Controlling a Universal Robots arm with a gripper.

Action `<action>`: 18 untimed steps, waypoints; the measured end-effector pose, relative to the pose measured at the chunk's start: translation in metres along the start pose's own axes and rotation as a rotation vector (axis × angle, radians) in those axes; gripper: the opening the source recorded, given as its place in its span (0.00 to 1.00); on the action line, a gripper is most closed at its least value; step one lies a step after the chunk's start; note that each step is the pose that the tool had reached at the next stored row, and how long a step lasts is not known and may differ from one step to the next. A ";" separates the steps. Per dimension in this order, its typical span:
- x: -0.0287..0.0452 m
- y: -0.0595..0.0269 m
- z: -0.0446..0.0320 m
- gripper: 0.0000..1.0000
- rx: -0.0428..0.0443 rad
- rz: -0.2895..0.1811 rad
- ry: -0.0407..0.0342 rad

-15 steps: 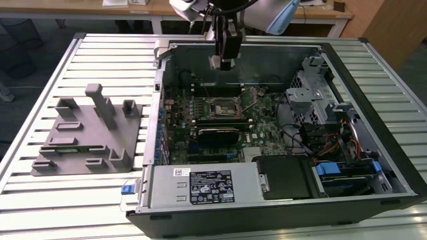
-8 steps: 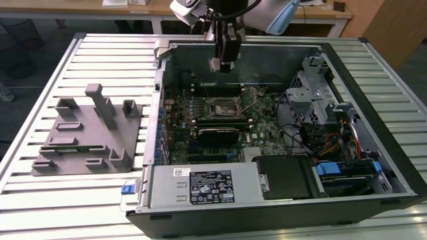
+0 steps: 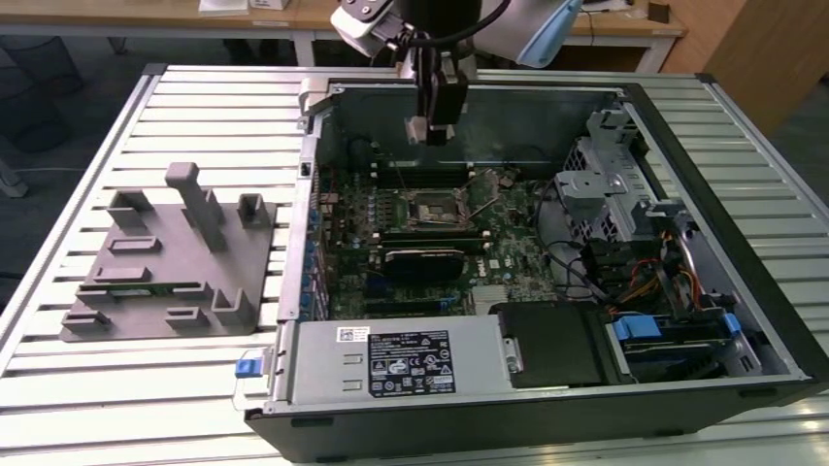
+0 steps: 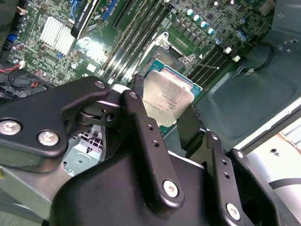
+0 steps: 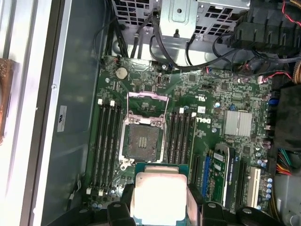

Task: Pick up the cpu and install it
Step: 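Place the cpu into insertion slot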

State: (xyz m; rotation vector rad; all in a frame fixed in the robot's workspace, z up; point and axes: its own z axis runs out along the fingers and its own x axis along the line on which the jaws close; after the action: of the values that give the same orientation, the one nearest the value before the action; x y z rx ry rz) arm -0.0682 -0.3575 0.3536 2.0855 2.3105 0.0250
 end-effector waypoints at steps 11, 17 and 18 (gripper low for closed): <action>0.0008 -0.0004 0.0122 0.53 0.0001 0.000 -0.0001; 0.0019 0.0002 0.0169 0.53 0.0000 0.000 0.0001; 0.0019 0.0002 0.0171 0.53 0.0001 0.000 0.0000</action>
State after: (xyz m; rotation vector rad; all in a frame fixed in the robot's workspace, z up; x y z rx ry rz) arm -0.0677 -0.3557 0.3364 2.0856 2.3105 0.0249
